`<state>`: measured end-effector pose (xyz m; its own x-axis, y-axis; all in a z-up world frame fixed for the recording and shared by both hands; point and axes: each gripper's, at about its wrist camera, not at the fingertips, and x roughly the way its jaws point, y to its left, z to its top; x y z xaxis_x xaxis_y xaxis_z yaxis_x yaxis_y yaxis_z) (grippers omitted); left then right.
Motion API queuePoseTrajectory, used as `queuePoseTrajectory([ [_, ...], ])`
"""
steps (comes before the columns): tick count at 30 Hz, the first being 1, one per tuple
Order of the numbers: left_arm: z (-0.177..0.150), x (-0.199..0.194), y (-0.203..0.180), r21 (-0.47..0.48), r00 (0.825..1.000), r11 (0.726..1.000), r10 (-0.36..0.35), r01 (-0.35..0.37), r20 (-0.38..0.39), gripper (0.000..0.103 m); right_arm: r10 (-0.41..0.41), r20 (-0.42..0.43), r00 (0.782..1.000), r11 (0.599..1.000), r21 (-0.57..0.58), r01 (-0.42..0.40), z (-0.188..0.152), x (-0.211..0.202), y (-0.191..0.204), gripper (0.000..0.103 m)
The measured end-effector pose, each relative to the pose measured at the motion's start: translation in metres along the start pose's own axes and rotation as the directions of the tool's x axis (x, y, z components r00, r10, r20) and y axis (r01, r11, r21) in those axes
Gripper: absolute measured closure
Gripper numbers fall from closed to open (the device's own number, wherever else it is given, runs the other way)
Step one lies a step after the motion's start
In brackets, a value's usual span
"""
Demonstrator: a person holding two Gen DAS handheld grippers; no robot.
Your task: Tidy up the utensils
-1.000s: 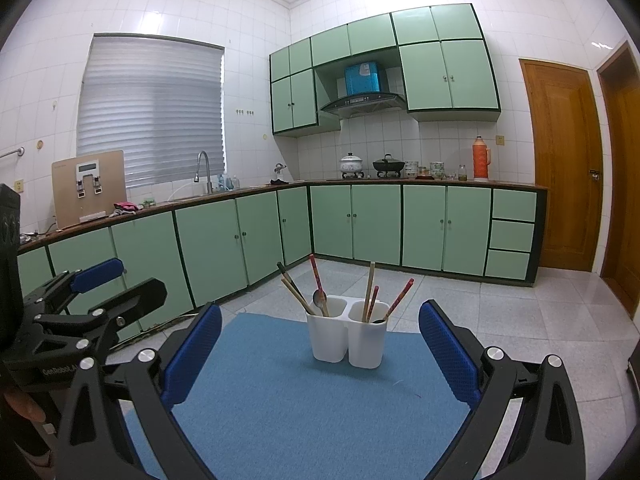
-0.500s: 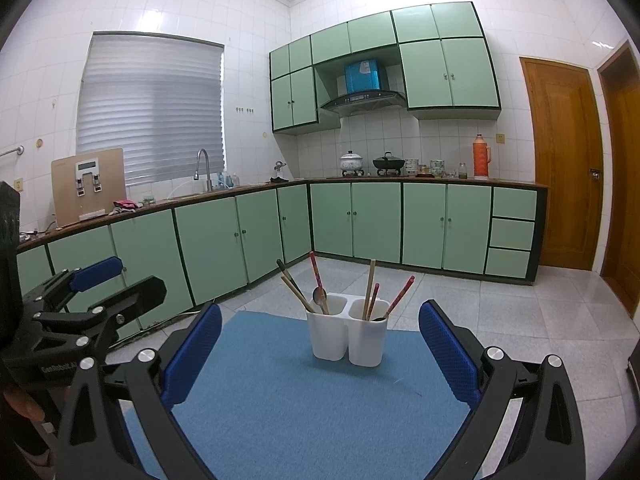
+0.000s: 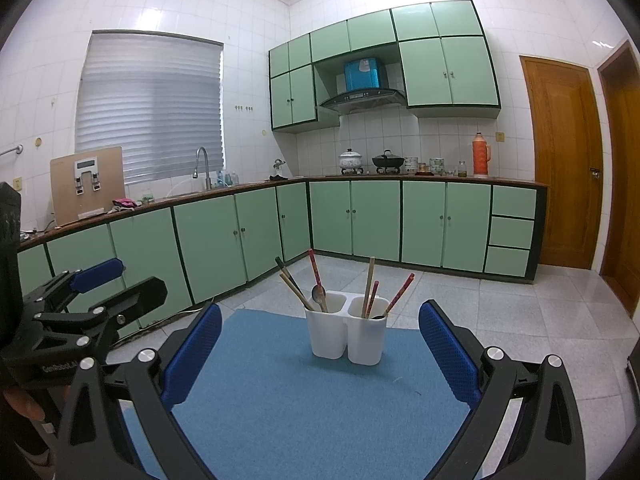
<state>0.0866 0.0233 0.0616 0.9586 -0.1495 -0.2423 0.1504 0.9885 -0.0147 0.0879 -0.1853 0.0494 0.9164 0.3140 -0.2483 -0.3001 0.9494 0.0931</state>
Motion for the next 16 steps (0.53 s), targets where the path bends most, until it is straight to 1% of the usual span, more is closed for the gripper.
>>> queuePoseTrajectory([
  [16,-0.0014,0.0067,-0.0032,-0.009,1.0,1.0,0.0,0.0,-0.015,0.006,-0.002,-0.007,1.0,1.0,0.001,0.002,0.0,0.0012,-0.0011,0.006],
])
